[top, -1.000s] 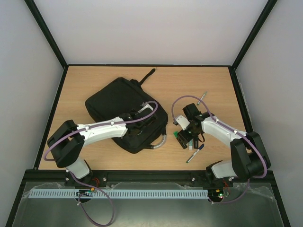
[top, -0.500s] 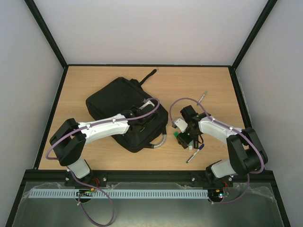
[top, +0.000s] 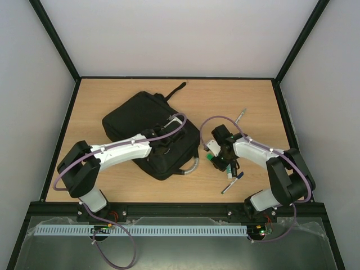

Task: Pack the student bag
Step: Pick up the stationery from the center of the board, then place the stationery in the student bag.

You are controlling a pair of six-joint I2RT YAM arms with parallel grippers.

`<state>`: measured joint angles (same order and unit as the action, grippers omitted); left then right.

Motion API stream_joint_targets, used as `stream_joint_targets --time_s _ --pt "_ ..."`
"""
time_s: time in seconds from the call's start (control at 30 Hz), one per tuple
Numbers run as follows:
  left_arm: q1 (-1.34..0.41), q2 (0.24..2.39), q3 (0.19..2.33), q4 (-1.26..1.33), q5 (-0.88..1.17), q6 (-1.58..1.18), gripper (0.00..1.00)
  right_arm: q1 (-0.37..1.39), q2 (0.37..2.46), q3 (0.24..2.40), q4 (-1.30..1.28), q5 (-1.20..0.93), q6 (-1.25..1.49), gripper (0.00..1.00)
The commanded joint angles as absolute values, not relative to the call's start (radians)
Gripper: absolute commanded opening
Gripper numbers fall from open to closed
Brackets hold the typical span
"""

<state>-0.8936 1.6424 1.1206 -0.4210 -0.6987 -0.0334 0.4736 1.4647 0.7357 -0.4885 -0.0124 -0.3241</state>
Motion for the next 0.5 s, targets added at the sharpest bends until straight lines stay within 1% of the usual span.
stream_joint_targets --time_s 0.0,0.13,0.27,0.47 --pt "-0.879 1.583 1.095 -0.356 -0.689 -0.052 0.02 0.477 1.481 0.817 -0.551 0.02 -0.301 0.24" --pt "-0.873 1.543 1.066 -0.324 -0.639 -0.053 0.03 0.477 1.455 0.921 -0.613 -0.006 -0.3 0.21" --pt "-0.872 1.493 1.032 -0.281 -0.596 -0.052 0.02 0.477 1.452 1.06 -0.688 -0.1 -0.297 0.19" --pt "-0.872 1.411 0.98 -0.217 -0.54 -0.028 0.02 0.487 1.543 1.254 -0.792 -0.268 -0.283 0.18"
